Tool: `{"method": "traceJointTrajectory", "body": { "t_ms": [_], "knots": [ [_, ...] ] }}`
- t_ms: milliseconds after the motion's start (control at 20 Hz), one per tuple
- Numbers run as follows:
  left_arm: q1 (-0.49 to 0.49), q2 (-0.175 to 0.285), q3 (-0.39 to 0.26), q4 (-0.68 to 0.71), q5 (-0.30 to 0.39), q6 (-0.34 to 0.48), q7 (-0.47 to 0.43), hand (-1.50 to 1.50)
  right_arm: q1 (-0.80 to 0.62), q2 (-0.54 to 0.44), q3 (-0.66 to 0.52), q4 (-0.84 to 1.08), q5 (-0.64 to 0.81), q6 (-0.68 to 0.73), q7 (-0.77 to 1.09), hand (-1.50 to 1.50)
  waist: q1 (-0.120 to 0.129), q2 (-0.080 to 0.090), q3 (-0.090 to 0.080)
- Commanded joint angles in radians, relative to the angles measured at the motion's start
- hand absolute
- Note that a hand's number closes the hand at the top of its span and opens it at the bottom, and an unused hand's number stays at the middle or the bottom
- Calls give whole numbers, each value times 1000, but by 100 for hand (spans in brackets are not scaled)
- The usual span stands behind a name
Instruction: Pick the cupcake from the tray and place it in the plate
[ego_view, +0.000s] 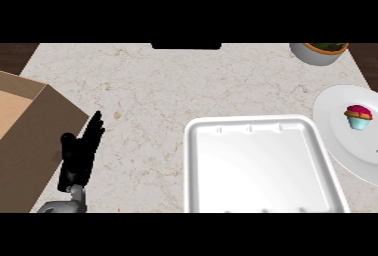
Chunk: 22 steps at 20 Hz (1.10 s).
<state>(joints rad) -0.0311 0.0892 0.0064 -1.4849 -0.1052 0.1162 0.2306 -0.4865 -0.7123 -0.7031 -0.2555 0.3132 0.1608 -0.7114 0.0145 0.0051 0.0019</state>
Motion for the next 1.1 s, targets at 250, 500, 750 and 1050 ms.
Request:
{"method": "traceJointTrajectory", "body": {
  "t_ms": [250,500,750,1050],
  "knots": [
    [6,-23,-25,-44,-31,24,27,0,53,-63,14,49,-27,-13,-25,-150,1,1,1],
    [-23,-22,-15,12,-38,24,11,0,67,-43,26,75,-24,-72,-50,-150,4,4,2],
    [6,22,6,-39,11,-44,30,0,98,-93,-3,92,-58,-70,-63,-150,9,4,3],
    [17,-12,-6,-56,0,-12,45,0,113,-128,-20,102,-88,-36,-60,-150,8,3,4]
  ]
}}
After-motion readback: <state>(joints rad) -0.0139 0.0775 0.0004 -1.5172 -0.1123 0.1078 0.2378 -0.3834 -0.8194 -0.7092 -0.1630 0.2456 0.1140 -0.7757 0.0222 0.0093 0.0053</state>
